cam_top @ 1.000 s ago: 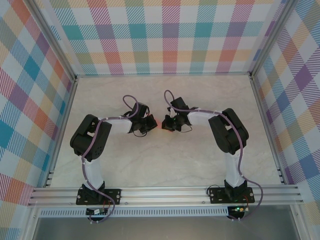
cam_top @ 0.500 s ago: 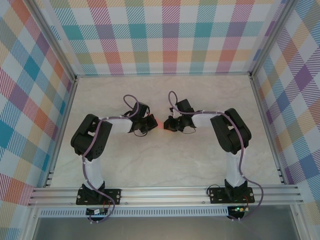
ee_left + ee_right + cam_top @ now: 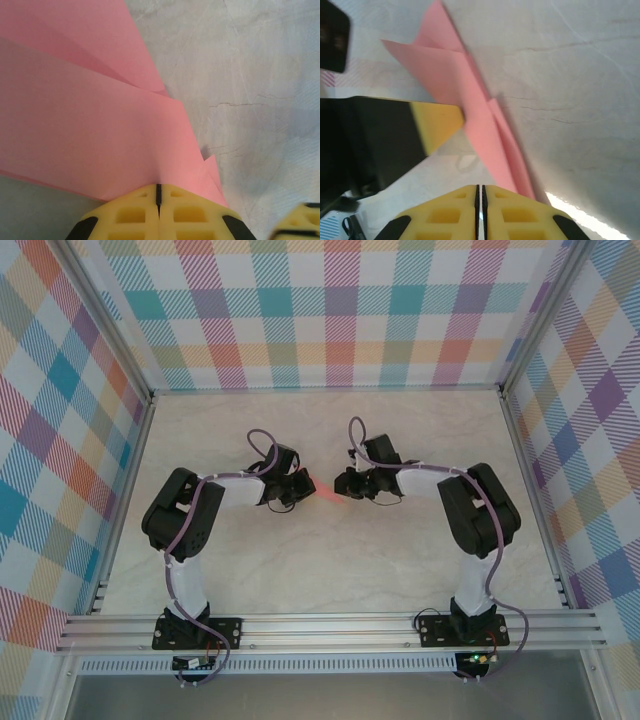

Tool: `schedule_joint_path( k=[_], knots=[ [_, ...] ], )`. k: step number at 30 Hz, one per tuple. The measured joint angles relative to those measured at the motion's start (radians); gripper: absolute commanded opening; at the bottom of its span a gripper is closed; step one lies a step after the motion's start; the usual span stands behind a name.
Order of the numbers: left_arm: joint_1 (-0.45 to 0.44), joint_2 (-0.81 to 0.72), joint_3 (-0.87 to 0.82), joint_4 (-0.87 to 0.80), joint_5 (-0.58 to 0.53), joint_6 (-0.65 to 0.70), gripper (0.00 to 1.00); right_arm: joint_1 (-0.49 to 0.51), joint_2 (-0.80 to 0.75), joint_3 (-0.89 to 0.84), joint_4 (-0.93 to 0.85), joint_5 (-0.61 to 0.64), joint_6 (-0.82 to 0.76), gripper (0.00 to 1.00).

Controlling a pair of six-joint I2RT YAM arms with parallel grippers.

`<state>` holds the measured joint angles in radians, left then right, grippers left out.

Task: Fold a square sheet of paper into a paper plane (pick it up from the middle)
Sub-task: Fold the wing for the fifth time at the center of the table.

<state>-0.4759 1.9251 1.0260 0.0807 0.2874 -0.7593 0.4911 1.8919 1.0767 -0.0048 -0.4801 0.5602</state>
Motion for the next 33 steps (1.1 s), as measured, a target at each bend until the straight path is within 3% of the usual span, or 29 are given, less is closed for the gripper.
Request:
schedule_joint_path(
  k=[11,33],
  knots=[
    [0.0,0.003,0.005,-0.003,0.0,0.001,0.05,0.06,0.037,0.014,-0.021,-0.026,0.005,0.09],
    [0.0,0.003,0.005,-0.003,0.0,0.017,0.05,-0.002,0.082,0.014,-0.026,-0.056,0.032,0.08]
  ],
)
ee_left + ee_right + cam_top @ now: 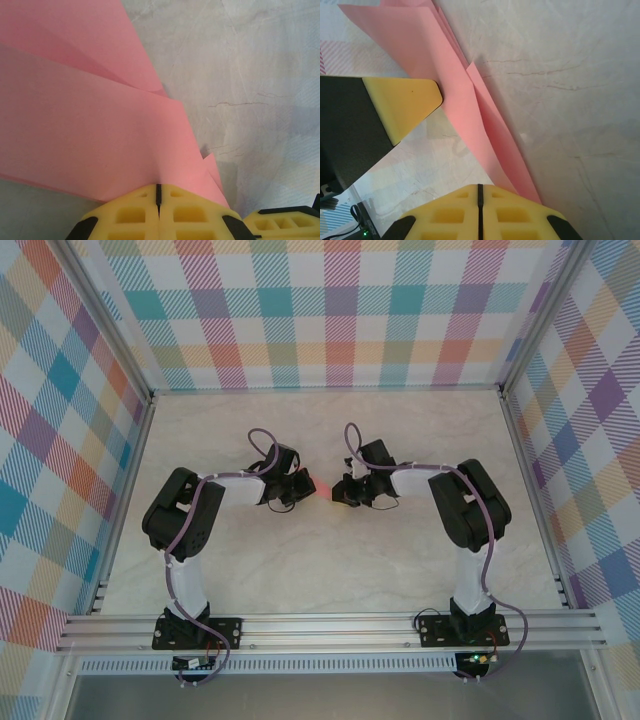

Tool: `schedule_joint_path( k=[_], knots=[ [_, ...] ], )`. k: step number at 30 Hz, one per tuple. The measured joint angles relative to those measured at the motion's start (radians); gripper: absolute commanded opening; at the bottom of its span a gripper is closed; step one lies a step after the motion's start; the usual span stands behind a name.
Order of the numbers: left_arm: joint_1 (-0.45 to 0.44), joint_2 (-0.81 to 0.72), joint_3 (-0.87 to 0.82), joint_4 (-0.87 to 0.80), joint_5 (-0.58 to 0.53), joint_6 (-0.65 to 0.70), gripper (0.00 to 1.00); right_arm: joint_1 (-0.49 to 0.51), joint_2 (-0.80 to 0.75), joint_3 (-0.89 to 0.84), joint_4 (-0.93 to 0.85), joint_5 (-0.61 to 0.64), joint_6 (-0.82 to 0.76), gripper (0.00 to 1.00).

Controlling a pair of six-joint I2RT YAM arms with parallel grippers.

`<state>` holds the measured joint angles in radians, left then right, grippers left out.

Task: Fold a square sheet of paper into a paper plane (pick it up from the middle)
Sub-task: Fold the wing for the fifth time at the center of the table.

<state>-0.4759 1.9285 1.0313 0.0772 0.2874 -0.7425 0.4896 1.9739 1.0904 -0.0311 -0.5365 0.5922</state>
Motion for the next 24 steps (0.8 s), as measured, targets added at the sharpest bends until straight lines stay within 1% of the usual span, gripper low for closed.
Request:
schedule_joint_path(
  k=[14,24],
  knots=[
    [0.0,0.0,0.0,0.001,0.0,0.003,0.05,-0.02,0.015,-0.016,0.038,-0.011,0.002,0.07],
    [0.0,0.0,0.001,0.0,0.0,0.003,0.05,-0.024,0.021,-0.017,0.029,-0.01,0.002,0.04]
  ],
)
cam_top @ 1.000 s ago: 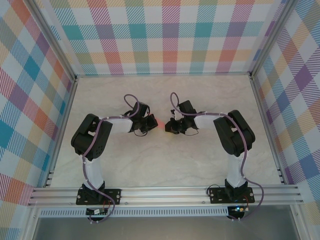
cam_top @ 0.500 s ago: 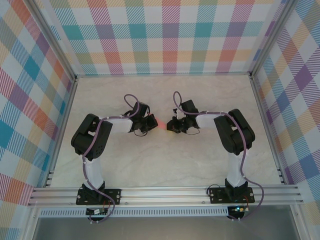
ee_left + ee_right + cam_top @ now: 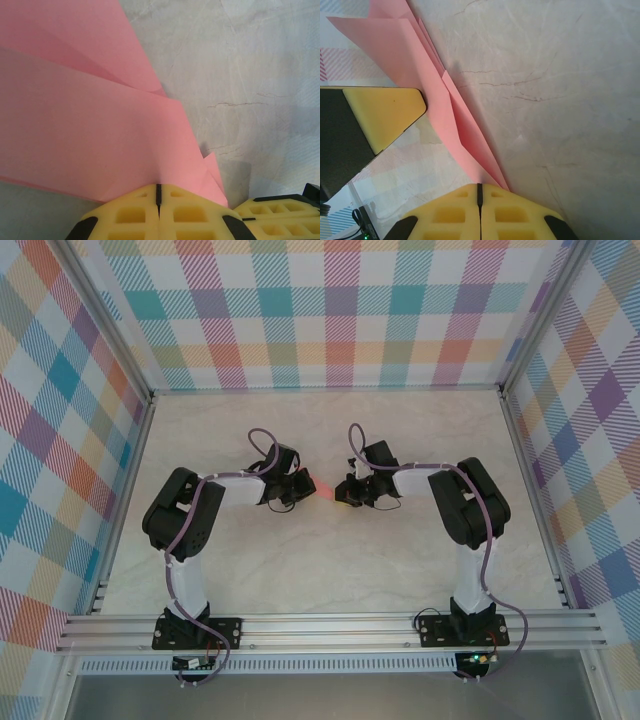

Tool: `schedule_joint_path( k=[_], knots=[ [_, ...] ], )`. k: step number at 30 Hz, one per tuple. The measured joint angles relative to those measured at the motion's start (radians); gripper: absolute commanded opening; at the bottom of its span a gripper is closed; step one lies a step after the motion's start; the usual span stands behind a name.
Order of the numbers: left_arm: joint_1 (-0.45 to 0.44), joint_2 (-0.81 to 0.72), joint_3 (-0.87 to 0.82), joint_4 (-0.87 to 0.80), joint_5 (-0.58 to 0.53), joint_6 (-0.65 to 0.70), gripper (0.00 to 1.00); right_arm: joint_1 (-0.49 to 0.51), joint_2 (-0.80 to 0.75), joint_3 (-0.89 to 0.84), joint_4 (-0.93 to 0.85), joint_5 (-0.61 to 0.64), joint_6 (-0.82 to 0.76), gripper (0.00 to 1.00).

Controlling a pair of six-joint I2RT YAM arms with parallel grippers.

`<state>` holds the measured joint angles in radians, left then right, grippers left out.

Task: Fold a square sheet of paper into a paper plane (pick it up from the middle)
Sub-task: Fold the wing for the fifth time at the center of the table.

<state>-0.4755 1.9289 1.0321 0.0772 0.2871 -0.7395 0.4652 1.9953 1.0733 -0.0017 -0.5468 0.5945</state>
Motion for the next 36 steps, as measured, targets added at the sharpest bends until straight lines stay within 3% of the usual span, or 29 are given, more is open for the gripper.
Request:
schedule_joint_path(
  k=[22,29,36],
  knots=[
    [0.0,0.0,0.0,0.0,0.002,0.0,0.06,-0.05,-0.05,-0.106,0.057,-0.03,0.011,0.03],
    [-0.001,-0.002,0.001,0.009,0.023,0.003,0.17,-0.051,-0.05,-0.103,0.049,-0.031,0.019,0.02],
    [-0.039,-0.045,-0.05,0.06,0.034,-0.007,0.17,-0.059,-0.046,-0.089,0.015,-0.034,0.019,0.02]
  ],
)
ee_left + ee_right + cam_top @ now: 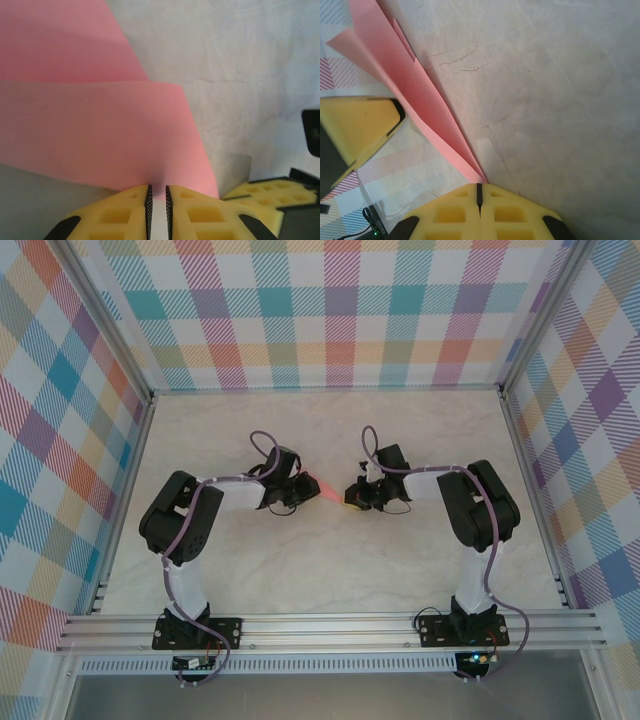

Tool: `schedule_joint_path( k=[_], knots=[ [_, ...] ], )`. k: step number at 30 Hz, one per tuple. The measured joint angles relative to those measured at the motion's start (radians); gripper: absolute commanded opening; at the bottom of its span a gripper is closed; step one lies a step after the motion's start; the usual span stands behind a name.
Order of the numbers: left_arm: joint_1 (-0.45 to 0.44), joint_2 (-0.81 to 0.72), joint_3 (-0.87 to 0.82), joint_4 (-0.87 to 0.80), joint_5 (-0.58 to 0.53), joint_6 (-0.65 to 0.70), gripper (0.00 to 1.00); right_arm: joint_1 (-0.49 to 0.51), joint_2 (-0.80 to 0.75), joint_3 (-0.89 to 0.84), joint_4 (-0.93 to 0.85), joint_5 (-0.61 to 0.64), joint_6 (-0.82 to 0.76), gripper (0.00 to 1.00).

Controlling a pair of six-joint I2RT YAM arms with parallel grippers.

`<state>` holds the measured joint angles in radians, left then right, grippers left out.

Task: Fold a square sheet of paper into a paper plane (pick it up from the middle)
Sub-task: Fold the wing for the fifth time at the center of the table.

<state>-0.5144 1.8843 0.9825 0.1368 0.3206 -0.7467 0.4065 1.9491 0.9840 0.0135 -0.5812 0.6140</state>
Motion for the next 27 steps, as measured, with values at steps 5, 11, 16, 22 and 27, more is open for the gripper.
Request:
schedule_joint_path(
  k=[5,11,16,22,27],
  knots=[
    [-0.063,-0.002,-0.049,0.106,0.002,-0.026,0.15,-0.002,0.005,0.008,-0.012,-0.005,0.0,0.01],
    [-0.108,0.006,-0.062,0.223,-0.003,-0.046,0.15,-0.002,0.006,0.011,-0.017,-0.006,0.0,0.01],
    [-0.127,0.046,-0.061,0.289,-0.008,-0.054,0.14,-0.002,0.006,0.011,-0.017,-0.007,0.0,0.01],
    [-0.132,0.08,-0.039,0.28,-0.012,-0.051,0.13,-0.004,0.008,0.012,-0.019,-0.01,0.003,0.0],
    [-0.134,0.08,-0.016,0.229,-0.033,-0.032,0.12,-0.006,0.01,0.014,-0.022,-0.011,0.003,0.0]
  ],
)
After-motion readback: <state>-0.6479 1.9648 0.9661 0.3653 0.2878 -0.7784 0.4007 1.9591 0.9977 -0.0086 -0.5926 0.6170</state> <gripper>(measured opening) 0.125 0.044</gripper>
